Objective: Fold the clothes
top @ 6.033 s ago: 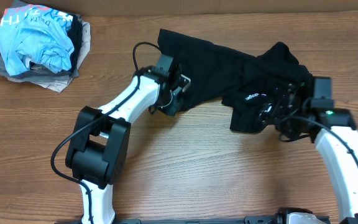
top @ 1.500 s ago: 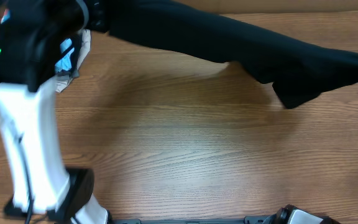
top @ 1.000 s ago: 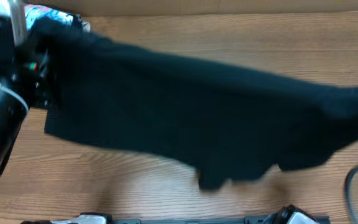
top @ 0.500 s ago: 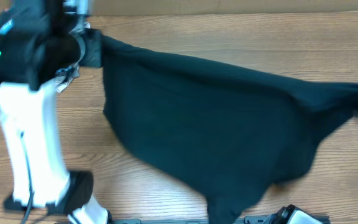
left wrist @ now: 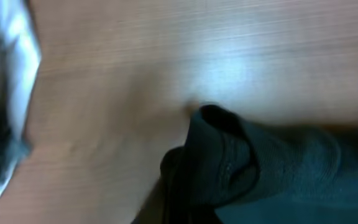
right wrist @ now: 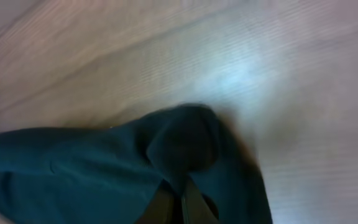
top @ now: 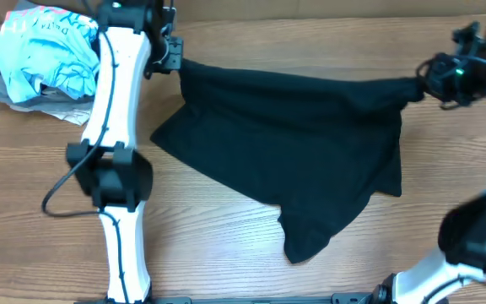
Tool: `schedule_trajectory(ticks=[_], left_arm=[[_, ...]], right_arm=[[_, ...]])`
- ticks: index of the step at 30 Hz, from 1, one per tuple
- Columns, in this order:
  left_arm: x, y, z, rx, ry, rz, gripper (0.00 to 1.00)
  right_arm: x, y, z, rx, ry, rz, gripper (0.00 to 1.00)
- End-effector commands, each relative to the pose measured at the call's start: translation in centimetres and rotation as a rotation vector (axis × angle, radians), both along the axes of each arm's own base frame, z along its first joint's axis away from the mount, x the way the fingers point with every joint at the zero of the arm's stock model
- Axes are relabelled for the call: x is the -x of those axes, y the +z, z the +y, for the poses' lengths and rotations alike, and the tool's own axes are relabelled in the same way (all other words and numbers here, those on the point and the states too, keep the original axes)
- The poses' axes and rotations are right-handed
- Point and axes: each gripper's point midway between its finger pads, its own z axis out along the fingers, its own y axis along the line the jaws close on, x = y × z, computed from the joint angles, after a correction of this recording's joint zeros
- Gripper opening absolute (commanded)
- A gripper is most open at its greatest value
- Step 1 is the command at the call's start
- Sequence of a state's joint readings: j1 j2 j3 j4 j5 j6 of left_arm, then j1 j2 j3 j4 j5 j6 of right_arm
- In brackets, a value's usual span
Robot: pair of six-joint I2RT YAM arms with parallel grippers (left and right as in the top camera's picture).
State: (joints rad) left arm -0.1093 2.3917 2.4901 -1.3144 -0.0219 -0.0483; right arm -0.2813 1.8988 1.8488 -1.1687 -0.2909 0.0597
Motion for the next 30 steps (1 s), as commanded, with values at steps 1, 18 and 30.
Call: schedule_trajectory(ticks=[1, 18, 30], left_arm=[[-2.3, -2.0, 0.8, -0.019, 0.032, -0.040, 0.04], [-8.7, 0.7, 0.7, 0.006, 0.035, -0.320, 0.04], [-3.0, -0.3, 2.9, -0.028, -0.016, -0.081, 0.04]], right_arm=[[-2.3, -2.2, 0.1, 0.002, -0.038, 0.001, 0.04], [-3.9, -1.8, 2.3, -0.121, -0.061, -0.004, 0.04], [4.5, -1.4, 6.1, -0.125, -0.012, 0.280, 0.04]])
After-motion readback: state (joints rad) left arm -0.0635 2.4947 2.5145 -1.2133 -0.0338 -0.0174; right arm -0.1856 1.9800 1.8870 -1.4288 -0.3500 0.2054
